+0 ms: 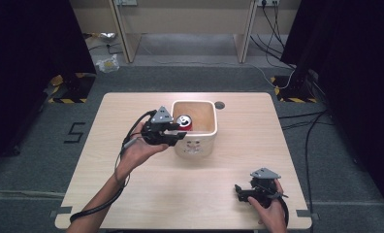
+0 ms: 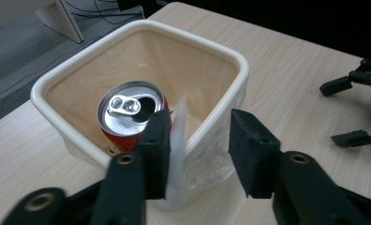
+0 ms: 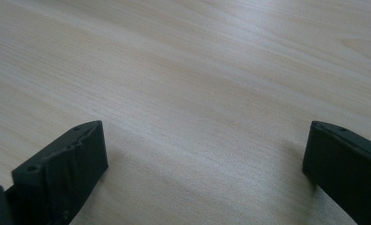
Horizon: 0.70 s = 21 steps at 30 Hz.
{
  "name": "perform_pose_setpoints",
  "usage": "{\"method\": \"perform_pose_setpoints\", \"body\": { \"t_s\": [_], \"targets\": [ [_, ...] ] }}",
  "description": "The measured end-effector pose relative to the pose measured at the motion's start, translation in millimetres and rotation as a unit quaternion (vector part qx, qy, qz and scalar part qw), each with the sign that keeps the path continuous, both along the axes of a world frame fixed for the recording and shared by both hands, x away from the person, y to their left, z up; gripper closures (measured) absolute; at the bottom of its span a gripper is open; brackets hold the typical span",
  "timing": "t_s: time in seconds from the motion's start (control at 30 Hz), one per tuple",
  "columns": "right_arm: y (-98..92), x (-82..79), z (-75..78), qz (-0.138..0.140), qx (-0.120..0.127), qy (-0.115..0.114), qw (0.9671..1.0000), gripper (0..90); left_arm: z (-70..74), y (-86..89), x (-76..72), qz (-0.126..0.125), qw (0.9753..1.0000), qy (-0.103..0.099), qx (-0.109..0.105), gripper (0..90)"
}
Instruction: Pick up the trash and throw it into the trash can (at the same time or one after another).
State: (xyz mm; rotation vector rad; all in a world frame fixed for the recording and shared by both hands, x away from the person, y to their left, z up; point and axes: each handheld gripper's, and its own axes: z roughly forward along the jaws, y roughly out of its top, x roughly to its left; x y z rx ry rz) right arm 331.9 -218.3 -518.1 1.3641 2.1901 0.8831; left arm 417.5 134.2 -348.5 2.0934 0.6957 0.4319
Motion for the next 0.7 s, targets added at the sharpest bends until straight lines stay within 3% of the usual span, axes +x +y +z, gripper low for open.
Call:
{"method": "perform_pose_setpoints", "body": {
  "t_s": [0.1, 0.27, 0.7],
  "targets": [
    [0.1, -0.1, 0.0, 0.0, 0.0, 0.001, 1.0, 0.3, 4.6, 0.6, -2.1, 0.006, 0.9999, -0.001, -0.012, 46.4],
    [0.1, -0.1, 0.0, 0.0, 0.0, 0.001, 1.0, 0.3, 12.5, 4.1, -5.8, 0.012, 0.9997, -0.005, -0.022, 38.8],
    [0.1, -0.1, 0.0, 0.0, 0.0, 0.001, 1.0, 0.3, 14.7, 35.9, -4.6, 0.04, 0.9982, 0.003, -0.044, 33.4]
  ]
}}
